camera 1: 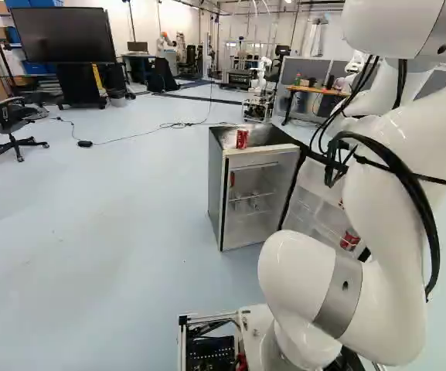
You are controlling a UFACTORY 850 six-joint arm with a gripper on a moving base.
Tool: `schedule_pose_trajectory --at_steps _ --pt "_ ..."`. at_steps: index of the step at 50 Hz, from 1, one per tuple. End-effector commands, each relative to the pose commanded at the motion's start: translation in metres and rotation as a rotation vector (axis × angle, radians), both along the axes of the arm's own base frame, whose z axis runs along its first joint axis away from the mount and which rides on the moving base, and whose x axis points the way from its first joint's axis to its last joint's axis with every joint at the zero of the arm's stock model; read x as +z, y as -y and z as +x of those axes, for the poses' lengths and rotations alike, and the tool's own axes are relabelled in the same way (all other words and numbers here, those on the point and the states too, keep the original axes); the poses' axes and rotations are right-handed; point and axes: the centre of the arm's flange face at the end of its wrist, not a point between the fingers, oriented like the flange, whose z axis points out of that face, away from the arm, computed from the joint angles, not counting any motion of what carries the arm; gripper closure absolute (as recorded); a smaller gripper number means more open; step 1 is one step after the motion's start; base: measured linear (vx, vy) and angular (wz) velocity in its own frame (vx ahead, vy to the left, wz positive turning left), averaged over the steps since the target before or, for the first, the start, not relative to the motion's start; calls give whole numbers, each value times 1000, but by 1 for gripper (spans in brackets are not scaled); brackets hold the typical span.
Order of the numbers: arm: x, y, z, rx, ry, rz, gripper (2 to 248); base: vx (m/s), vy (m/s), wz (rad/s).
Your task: Grab a drink from the fridge
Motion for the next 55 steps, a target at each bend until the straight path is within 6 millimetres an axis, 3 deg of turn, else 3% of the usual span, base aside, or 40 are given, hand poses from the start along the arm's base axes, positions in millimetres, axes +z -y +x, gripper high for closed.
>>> schedule_pose_trajectory --at_steps 41,55 --pt "24 53 27 -14 -93 132 3 0 0 0" --pt "19 72 37 -17 -143 197 3 0 0 0"
